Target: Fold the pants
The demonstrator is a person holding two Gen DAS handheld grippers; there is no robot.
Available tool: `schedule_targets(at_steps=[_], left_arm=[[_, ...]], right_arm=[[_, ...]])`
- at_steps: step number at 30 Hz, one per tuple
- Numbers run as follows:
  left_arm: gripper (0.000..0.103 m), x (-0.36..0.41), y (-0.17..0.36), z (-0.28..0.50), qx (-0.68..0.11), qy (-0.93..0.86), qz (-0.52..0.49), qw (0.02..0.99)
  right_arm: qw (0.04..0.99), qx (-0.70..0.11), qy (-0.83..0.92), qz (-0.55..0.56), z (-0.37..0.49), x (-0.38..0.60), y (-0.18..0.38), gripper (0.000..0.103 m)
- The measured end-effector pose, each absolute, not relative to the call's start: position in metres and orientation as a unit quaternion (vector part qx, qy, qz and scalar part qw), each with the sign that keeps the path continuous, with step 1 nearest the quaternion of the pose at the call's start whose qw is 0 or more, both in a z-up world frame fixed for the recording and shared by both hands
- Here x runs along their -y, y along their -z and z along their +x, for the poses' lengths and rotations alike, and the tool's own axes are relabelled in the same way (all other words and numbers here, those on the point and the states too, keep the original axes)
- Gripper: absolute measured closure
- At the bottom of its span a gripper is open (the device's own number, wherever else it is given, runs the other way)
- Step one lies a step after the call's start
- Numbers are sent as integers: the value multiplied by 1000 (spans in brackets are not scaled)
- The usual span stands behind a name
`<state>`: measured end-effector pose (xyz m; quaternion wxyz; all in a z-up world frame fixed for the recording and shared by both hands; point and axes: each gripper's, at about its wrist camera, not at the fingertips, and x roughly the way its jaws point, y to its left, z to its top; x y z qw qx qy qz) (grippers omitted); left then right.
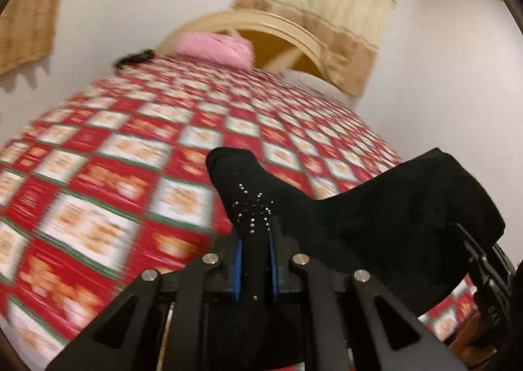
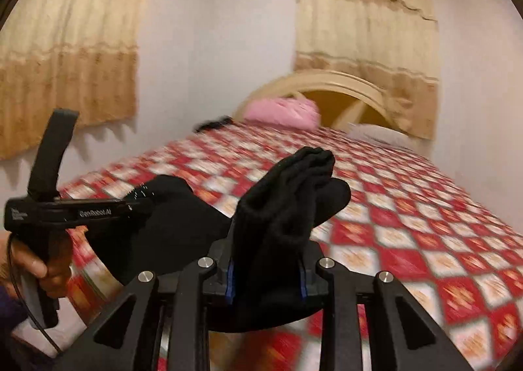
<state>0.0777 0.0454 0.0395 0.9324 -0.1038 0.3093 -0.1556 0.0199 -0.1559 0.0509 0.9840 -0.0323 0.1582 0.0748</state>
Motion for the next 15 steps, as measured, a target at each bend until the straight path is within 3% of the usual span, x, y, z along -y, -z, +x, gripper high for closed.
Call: schedule_targets(at_steps=[6, 9, 12, 14, 15], left_arm=[[89, -129, -42, 100, -282, 43, -75, 955], [86, -154, -11, 123, -298, -12, -47, 953], [78, -176, 39, 143, -375, -59, -46, 924], [53, -190, 69, 147, -411, -85, -68, 905], [27, -198, 72, 141, -390, -103, -87, 911]], right_arm=[[972, -169, -163, 16, 119, 106, -16, 75], [954, -250, -162, 15, 177, 82, 30, 73], [922, -367, -126, -13, 217, 67, 73, 68], [915, -384, -122, 1, 223, 74, 76, 54], [915, -386, -115, 13, 222, 82, 76, 41]])
